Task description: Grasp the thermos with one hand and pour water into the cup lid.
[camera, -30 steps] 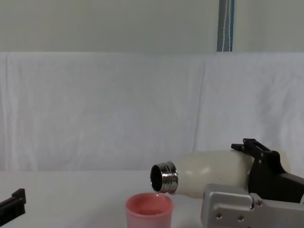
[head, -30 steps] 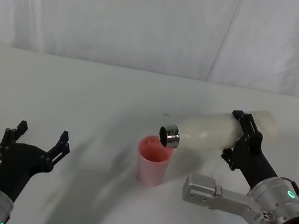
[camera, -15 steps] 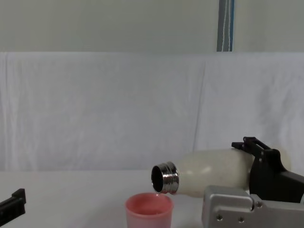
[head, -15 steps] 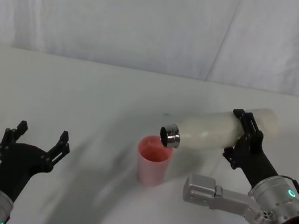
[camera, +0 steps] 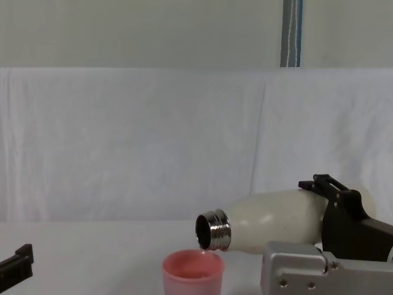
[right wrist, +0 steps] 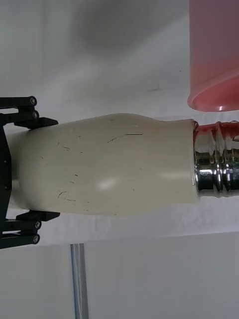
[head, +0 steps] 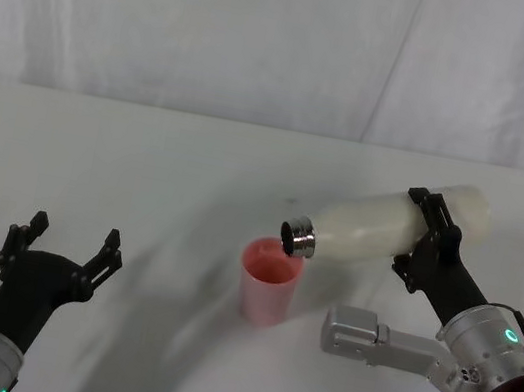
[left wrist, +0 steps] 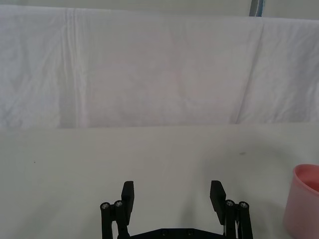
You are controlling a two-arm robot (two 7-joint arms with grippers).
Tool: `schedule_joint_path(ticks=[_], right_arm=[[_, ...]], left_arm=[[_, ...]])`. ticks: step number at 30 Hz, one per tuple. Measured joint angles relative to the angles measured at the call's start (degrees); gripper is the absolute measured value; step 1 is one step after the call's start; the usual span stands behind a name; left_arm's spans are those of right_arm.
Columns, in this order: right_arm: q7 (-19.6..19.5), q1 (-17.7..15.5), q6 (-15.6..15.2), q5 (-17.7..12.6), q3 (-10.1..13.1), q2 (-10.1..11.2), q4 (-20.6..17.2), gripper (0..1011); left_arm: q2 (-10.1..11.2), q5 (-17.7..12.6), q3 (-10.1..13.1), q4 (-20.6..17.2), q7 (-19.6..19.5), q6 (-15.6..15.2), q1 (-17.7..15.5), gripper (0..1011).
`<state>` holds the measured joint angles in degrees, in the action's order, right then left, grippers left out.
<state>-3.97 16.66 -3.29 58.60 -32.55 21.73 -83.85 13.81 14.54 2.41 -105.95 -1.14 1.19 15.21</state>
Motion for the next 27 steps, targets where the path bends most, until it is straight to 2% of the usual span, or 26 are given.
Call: schedule_joint_path(ticks=[27], right_arm=[[-0.72, 0.2, -0.1, 0.6, -0.32, 0.11, 0.28, 962]], left_arm=[[0.0, 0.0, 0.0, 0.0, 0.0, 0.0, 0.0, 1001]])
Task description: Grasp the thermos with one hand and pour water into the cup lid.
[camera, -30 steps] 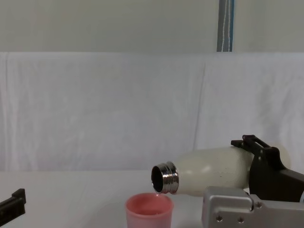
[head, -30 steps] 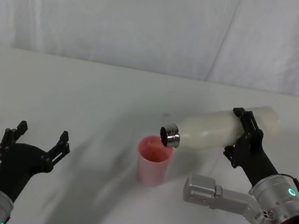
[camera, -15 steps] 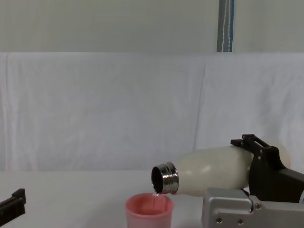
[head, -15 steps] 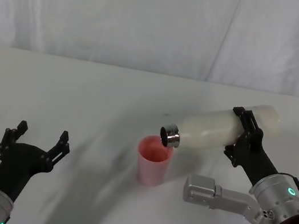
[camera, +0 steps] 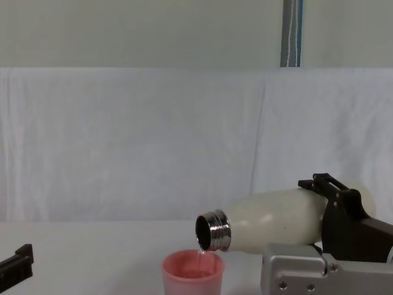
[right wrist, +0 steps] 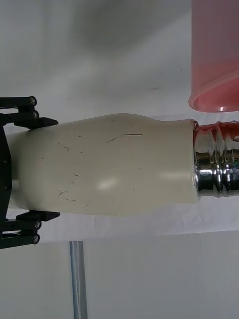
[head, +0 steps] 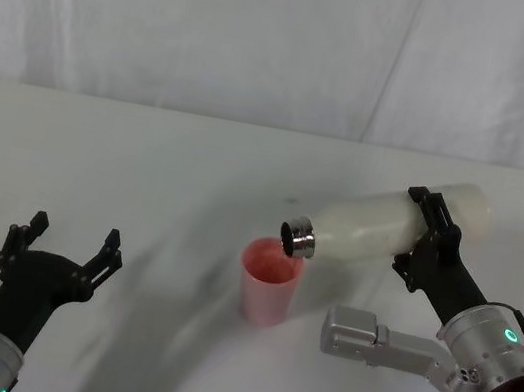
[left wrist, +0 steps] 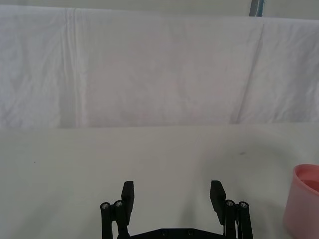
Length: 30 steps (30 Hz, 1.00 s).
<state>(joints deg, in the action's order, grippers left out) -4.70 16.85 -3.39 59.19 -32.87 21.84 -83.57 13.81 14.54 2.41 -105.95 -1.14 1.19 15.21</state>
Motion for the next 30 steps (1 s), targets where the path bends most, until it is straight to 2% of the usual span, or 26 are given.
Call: schedule_joint_path(ticks=[30], right_arm=[[-0.25, 0.1, 0.02, 0.55, -0.25, 0.37, 0.08, 962]], left_arm=[[0.0, 0.0, 0.0, 0.0, 0.0, 0.0, 0.0, 1001]])
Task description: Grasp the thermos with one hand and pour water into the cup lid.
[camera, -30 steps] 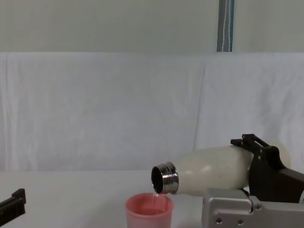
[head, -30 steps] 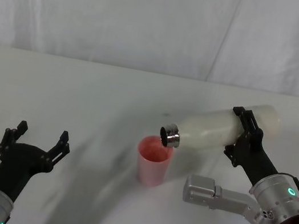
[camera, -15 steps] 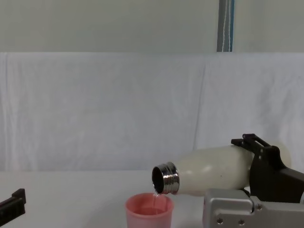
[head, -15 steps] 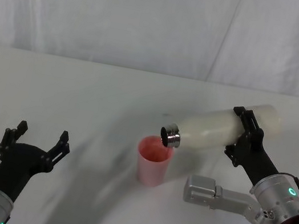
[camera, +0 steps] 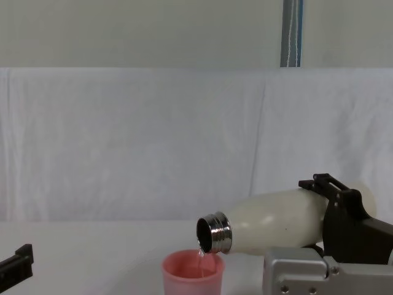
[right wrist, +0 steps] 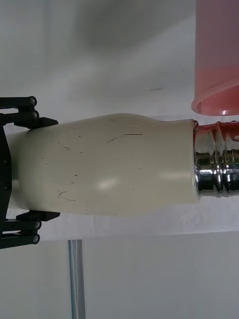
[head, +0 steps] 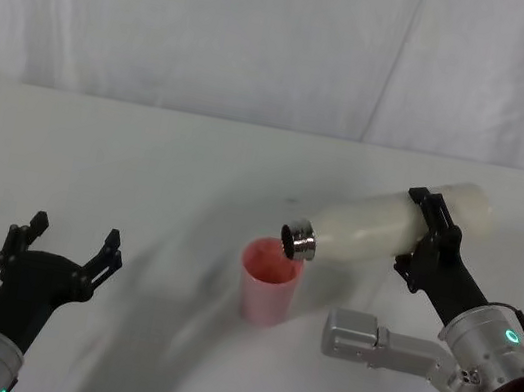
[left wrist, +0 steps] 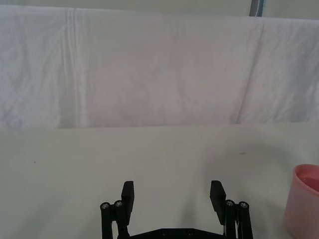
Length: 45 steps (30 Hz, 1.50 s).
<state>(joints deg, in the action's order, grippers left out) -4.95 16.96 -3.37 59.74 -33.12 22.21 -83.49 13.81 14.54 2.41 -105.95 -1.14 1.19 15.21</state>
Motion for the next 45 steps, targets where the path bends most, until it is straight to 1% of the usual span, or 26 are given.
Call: schedule_joint_path(ticks=[45], right_arm=[[-0.17, -0.05, 0.1, -0.26, 0.16, 0.01, 0.08, 962]], left_arm=[[0.0, 0.0, 0.0, 0.0, 0.0, 0.0, 0.0, 1001]])
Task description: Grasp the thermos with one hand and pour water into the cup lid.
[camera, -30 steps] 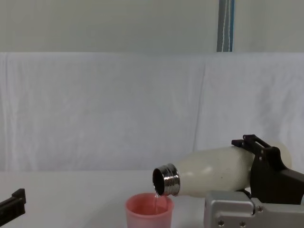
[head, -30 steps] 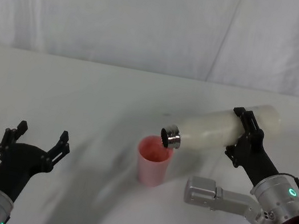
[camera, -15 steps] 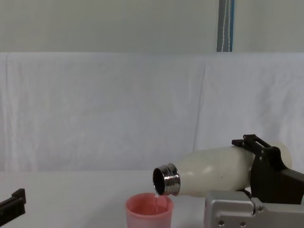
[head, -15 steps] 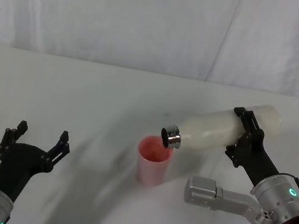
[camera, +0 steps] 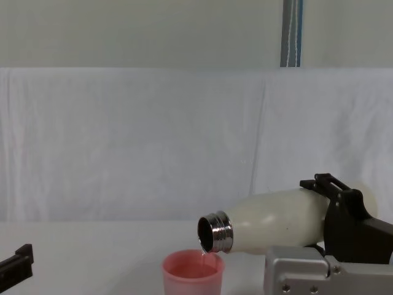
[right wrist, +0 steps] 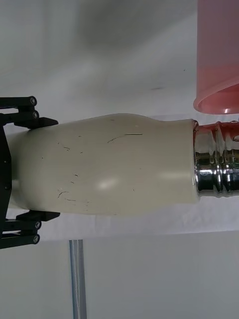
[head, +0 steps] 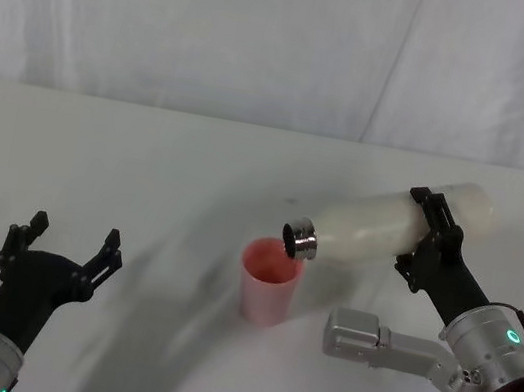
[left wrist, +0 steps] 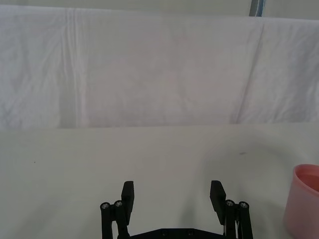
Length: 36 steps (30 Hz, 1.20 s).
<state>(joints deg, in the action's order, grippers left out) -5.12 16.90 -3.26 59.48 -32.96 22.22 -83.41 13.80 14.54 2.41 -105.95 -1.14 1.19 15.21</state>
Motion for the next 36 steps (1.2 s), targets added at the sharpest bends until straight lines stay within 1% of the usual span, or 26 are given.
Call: schedule_joint_path(ticks=[36], right_arm=[[0.36, -0.03, -0.27, 0.35, -0.22, 0.11, -0.33, 962]], left_arm=[[0.0, 0.0, 0.0, 0.0, 0.0, 0.0, 0.0, 1001]])
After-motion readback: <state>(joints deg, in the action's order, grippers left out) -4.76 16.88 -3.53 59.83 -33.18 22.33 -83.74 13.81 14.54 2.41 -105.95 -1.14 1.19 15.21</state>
